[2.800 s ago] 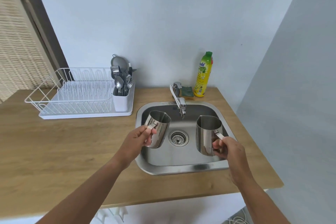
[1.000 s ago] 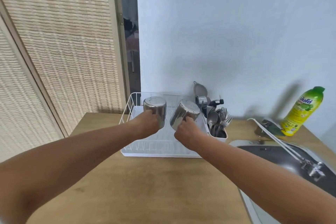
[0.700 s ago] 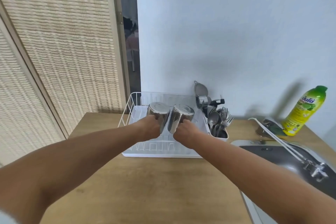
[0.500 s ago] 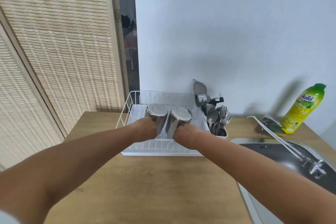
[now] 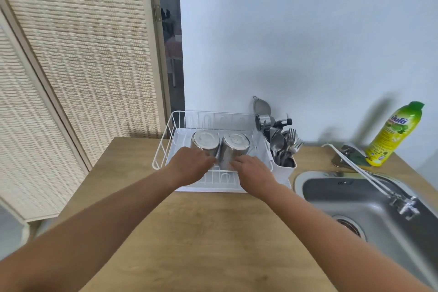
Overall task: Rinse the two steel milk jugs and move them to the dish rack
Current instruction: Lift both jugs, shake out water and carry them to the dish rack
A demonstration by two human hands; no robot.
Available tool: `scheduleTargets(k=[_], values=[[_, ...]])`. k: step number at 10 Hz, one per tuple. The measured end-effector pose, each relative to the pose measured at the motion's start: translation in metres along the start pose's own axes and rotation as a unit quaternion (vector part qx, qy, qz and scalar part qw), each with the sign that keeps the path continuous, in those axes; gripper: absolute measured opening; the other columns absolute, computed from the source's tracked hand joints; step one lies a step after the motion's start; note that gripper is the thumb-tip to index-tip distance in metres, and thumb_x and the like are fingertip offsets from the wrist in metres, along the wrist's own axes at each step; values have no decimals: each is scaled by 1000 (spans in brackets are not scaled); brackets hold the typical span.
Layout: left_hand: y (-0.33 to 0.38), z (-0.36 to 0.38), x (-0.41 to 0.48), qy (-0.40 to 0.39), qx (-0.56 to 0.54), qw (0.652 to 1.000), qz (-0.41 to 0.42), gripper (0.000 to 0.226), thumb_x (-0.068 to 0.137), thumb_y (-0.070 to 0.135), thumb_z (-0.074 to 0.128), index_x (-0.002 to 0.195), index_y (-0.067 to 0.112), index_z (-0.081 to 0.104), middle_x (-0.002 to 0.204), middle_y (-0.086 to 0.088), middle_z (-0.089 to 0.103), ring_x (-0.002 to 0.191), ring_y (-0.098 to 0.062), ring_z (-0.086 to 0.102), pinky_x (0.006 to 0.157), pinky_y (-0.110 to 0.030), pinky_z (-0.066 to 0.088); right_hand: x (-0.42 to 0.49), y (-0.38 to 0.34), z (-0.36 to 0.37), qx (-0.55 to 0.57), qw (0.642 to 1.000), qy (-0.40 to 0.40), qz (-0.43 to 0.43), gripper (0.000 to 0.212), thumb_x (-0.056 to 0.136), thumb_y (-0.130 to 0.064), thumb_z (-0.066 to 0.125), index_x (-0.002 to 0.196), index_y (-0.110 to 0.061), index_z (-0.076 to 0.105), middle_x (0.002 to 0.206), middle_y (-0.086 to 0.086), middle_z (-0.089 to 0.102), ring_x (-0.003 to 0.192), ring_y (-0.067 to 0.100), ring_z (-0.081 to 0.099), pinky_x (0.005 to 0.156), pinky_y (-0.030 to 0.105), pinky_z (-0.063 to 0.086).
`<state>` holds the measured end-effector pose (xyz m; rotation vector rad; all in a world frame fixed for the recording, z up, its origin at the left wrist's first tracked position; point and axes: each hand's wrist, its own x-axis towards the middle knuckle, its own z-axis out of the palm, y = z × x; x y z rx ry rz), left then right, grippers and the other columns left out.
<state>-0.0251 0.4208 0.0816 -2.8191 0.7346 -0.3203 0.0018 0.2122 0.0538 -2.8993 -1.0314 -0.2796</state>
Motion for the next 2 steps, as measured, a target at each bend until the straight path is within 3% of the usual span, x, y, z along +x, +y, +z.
scheduleTargets(k=[1,2], values=[[16,7,-13,127,-85,987,-51,23,95,33,54,107,31,73,87,5,75,71,-24,71,52,-30,47,-14,-6,17,69,982,162,69,34,78,7,62,107,-8,72,99,11,70,93,34,66,78,44,54],[41,23,-31,161,-197,961,-106,36,93,46,42,103,33,74,86,7,76,71,-21,71,57,-32,53,-37,-24,32,155,946,257,126,27,86,1,61,107,-10,73,94,6,68,87,28,63,75,39,53]])
